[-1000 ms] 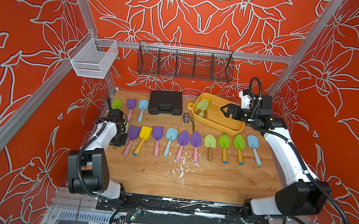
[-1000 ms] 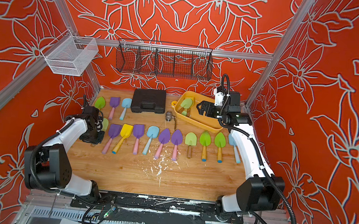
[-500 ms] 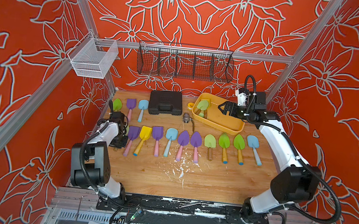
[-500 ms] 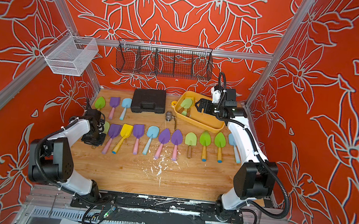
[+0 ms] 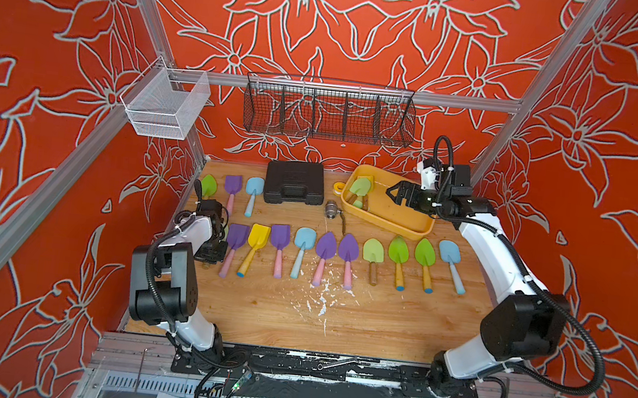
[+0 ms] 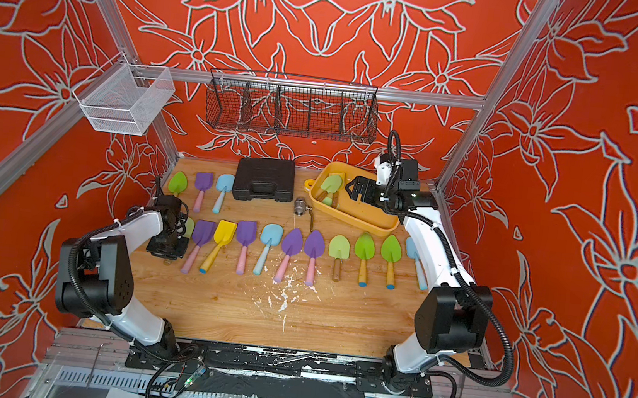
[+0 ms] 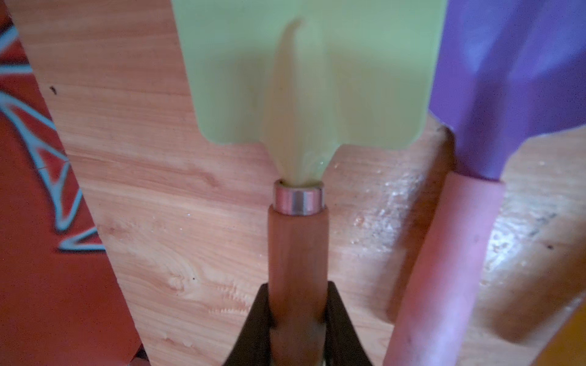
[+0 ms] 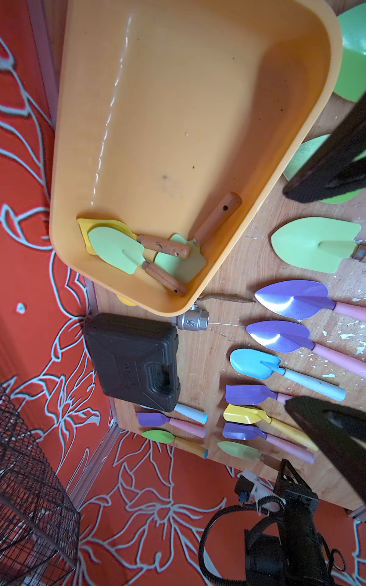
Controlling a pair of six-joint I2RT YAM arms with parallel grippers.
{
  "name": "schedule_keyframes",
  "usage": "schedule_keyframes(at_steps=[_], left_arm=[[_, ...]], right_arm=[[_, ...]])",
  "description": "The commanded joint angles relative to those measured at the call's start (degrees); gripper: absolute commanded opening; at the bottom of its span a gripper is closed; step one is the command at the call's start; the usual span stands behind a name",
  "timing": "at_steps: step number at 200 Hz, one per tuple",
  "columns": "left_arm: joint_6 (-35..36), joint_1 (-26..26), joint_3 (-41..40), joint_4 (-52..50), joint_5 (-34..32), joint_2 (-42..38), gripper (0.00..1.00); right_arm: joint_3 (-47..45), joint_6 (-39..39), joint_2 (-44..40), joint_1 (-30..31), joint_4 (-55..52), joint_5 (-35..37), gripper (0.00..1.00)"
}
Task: Take the shovel out of the storage box
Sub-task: Place the shovel at the center of the board.
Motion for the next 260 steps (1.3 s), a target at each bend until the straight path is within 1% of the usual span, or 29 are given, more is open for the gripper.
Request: schedule_keyframes(at_steps=[1, 17, 43, 109, 120, 128, 140, 169, 175, 179, 184, 198, 211, 221, 244, 260], left_arm=[[-0.8, 0.3, -0.4, 0.5, 0.1, 1.0, 0.17], [-0.8, 0.3, -0.4, 0.6, 0.1, 1.5, 0.19], [-1.5, 0.3, -0.6, 1.1, 0.7, 2.1, 0.29], [-2.0, 0.3, -0.5, 0.8, 0.3, 1.2, 0.46], [-2.2, 0.3, -0.6, 0.7, 0.0, 0.5, 0.5], [-2.4, 0.3, -0.5, 0.4, -0.2, -0.1, 0.56], [-3.1, 0.3, -0.2, -0.4, -0.7, -1.1, 0.6], [-5.8, 0.3, 3.7, -5.0, -4.0, -4.4, 0.68], [-6.5, 0.3, 5.1, -6.3, -4.1, -5.2, 0.72], [-6.9, 0.1, 6.1, -7.3, -4.0, -5.8, 0.78], [-7.4, 0.0, 7.3, -8.2, -4.3, -6.6, 0.82], [-8.9, -0.6, 10.5, -10.7, -4.1, -8.6, 0.86], [-10.2, -2.5, 12.8, -12.1, -4.6, -10.8, 0.88], [-11.4, -4.8, 14.5, -12.4, -3.6, -12.9, 0.88], [-14.4, -13.3, 16.0, -10.3, -4.0, -18.5, 0.89], [-18.1, -19.4, 16.5, -8.6, -4.3, -21.9, 0.9]], right_arm=[[-0.6, 0.3, -1.7, -0.2, -0.1, -0.4, 0.97], [-0.9, 0.2, -2.0, -0.3, -0.2, -0.3, 0.97], [-2.0, 0.0, -3.0, -0.3, -0.2, 0.0, 0.97], [-3.9, -0.1, -3.9, -0.3, -0.3, 0.0, 0.97], [-3.8, -0.1, -3.9, -0.3, -0.3, 0.1, 0.97], [-3.7, -0.2, -3.8, -0.3, -0.4, 0.4, 0.97], [-3.5, -0.1, -3.6, -0.3, -0.7, 1.1, 0.97], [-1.3, 0.5, -2.2, -0.4, -3.4, 5.8, 0.97], [-0.7, 0.9, -1.7, -0.4, -4.0, 6.5, 0.97], [-0.3, 1.3, -1.3, -0.5, -4.5, 7.0, 0.97], [0.3, 1.8, -0.7, -0.5, -5.3, 7.9, 0.97], [3.0, 3.0, 1.8, -0.9, -8.1, 8.3, 0.97], [5.1, 4.2, 4.3, -1.2, -9.3, 7.3, 0.94], [5.6, 5.5, 5.9, -1.5, -8.6, 6.3, 0.92], [5.9, 8.5, 10.1, -1.7, -3.4, 1.6, 0.86], [7.3, 10.4, 14.1, -1.7, -0.7, -0.8, 0.8]])
